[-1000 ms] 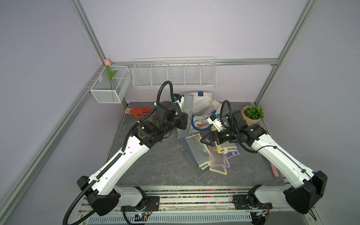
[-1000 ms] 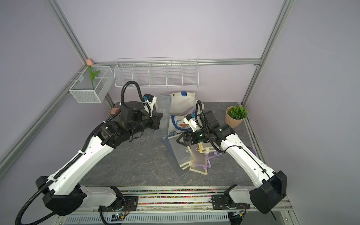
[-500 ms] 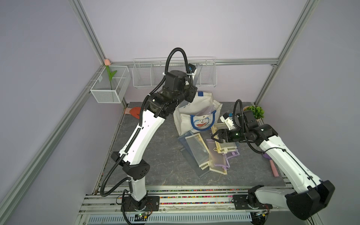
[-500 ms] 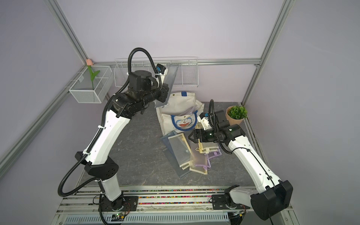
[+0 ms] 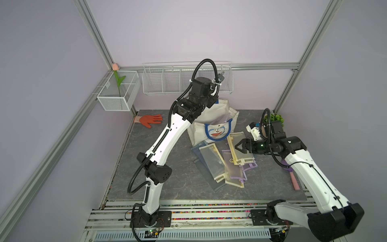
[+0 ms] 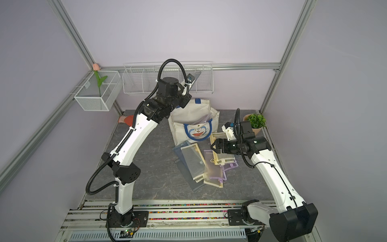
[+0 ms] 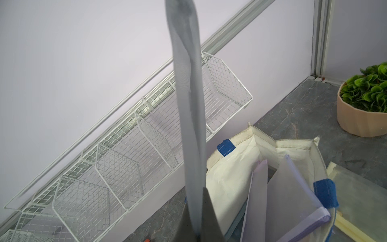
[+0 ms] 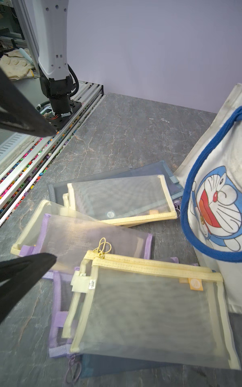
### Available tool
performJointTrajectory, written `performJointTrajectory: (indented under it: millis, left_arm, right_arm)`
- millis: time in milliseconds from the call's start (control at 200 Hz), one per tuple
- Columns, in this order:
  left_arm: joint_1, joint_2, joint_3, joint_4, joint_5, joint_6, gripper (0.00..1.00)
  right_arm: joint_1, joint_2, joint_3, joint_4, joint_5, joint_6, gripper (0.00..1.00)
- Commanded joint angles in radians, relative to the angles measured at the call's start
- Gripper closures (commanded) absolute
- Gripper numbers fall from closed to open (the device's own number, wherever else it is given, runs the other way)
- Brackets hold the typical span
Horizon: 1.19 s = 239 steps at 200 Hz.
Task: Put the pencil pouch into the canvas bag
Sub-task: Place the pencil pouch in the canvas bag.
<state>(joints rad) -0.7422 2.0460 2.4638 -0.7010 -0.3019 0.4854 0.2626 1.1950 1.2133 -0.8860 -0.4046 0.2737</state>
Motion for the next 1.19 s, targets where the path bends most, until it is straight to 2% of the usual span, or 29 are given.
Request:
performJointTrajectory:
  millis: [0,120,280,540,800,915,1035,1190]
  left_arm:
    - [-0.006,0.005,-0.096,0.095,0.012,0.066,1.00]
    - [-0.016,0.042,-0.117,0.077,0.034,0.065,1.00]
    - [-0.036,0.036,-0.263,0.175,-0.025,0.084,1.00]
    - [-0.021,0.122,-0.267,0.137,-0.044,0.085,1.00]
    - [-0.003,0.137,-0.275,0.119,-0.038,0.058,1.00]
    - [-0.003,0.134,-0.243,0.080,0.002,0.038,1.00]
    - [-0.005,0.120,-0.224,0.046,0.033,0.019,0.88]
    - [-0.008,0.093,-0.198,0.009,0.045,-0.011,0.78]
  right_arm:
    - [-0.008,-0.008,-0.018,-0.014,-0.007,0.006,0.11]
    - [-0.014,-0.007,-0.013,-0.018,-0.001,0.005,0.11]
    - [-0.026,-0.011,-0.021,-0.017,0.001,0.004,0.11]
    - [-0.033,0.000,-0.020,-0.012,-0.008,0.007,0.11]
    - [-0.036,0.003,-0.025,0.000,-0.014,0.014,0.11]
    - [-0.036,0.006,-0.019,0.002,-0.009,0.010,0.10]
    - [-0.036,0.009,-0.014,0.008,-0.005,0.011,0.10]
    - [-0.036,0.020,-0.002,0.012,-0.004,0.008,0.10]
